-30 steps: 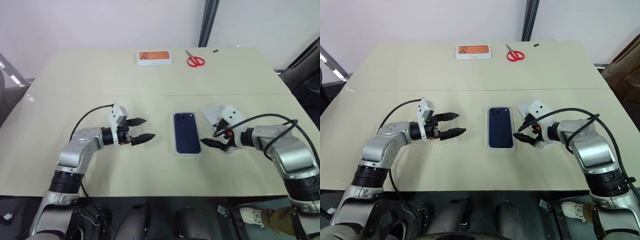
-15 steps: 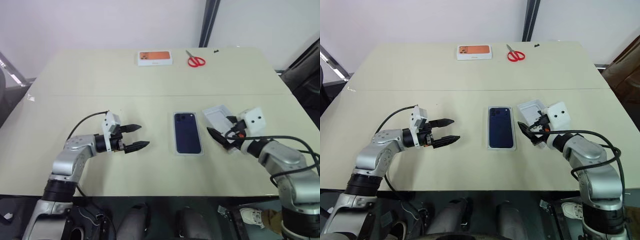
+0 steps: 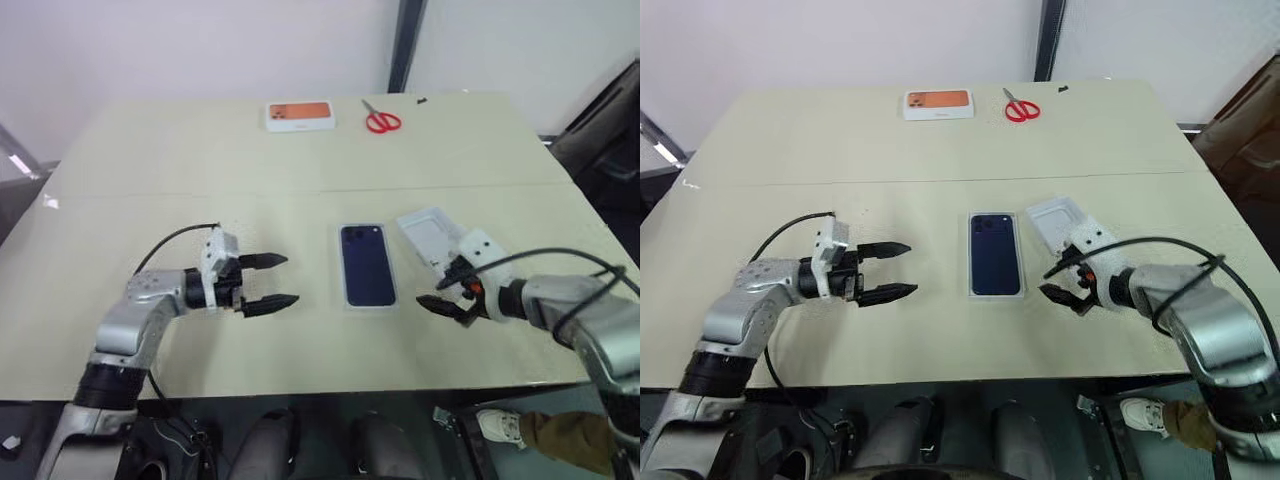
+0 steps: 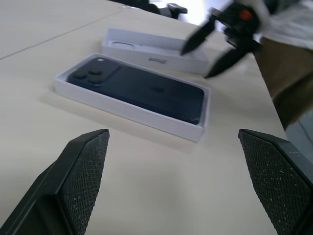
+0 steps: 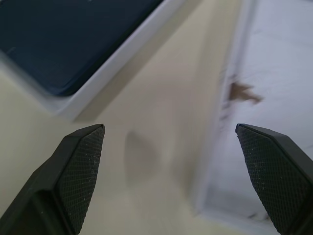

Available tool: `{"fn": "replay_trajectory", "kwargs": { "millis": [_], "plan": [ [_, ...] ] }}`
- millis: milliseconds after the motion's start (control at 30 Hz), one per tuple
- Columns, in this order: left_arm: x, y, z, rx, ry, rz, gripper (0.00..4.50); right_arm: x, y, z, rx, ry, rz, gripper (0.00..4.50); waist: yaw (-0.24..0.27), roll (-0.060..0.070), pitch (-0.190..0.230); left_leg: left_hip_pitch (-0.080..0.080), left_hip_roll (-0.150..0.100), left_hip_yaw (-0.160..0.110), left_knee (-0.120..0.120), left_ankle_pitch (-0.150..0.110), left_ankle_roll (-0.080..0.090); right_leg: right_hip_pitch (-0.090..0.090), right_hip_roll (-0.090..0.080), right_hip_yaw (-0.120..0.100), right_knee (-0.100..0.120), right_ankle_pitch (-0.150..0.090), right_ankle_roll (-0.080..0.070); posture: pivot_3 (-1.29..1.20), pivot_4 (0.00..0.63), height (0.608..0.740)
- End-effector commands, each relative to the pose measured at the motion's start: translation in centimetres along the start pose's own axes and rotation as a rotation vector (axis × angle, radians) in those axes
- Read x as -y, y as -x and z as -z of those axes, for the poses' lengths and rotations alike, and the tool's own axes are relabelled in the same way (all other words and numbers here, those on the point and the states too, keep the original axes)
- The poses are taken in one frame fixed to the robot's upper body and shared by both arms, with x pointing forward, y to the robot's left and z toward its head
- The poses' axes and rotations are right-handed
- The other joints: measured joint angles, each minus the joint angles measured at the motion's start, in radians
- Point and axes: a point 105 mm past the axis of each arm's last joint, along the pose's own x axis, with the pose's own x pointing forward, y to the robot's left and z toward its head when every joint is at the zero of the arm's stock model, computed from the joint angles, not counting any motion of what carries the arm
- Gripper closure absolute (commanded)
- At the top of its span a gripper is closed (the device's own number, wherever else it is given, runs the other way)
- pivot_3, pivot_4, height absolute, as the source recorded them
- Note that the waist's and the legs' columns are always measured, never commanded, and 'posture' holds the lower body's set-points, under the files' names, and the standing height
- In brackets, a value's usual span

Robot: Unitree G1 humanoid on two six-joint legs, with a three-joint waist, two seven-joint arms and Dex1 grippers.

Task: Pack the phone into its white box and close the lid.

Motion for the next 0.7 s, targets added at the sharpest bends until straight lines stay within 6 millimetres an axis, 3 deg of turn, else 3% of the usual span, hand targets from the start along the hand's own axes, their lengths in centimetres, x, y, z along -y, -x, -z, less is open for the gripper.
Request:
{"fn": "replay_trajectory", "kwargs": {
  "millis": [33,333,433,667,700],
  "plan": [
    [0.5,0.3,-0.3,-0.011,-0.06,0.023,0.06,0.8,-0.1,-0.4,-0.016,0.002,0.007,0.02,0.003,0.0,0.0,0.0,0.0,0.0,0.0,0.0,0.0,0.0,0.0,0.0,0.0,0.0,0.0,0.0,0.15,0.734],
    [1.0,-0.1,-0.3,-0.005,-0.055,0.027,0.06,0.5,-0.8,-1.0,-0.073,0.015,-0.047,0.02,0.0,0.0,0.0,0.0,0.0,0.0,0.0,-0.001,0.001,0.0,0.0,0.0,-0.001,0.0,0.0,0.0,0.15,0.734],
    [1.0,-0.2,-0.2,-0.005,-0.054,0.023,0.0,0.7,-1.1,-0.8,-0.09,0.005,-0.045,0.73,0.002,0.0,0.0,0.0,0.0,0.0,0.001,-0.001,0.001,0.0,0.0,0.0,-0.001,0.0,0.0,0.0,0.15,0.734],
    [1.3,-0.6,-0.2,0.008,-0.055,0.005,0.0,1.2,-1.9,0.7,-0.145,-0.054,0.002,4.26,0.001,0.0,0.0,0.0,0.0,0.0,0.001,-0.001,0.001,0.0,0.0,0.0,-0.001,0.0,0.0,0.0,0.15,0.734],
    [1.2,-0.6,-0.2,0.009,-0.053,0.002,0.0,1.2,-2.0,0.6,-0.142,-0.07,0.003,4.47,0.001,0.0,0.0,0.0,0.0,0.0,0.001,-0.001,0.001,0.001,0.0,0.0,-0.001,0.0,0.0,0.0,0.15,0.734]
  ]
}}
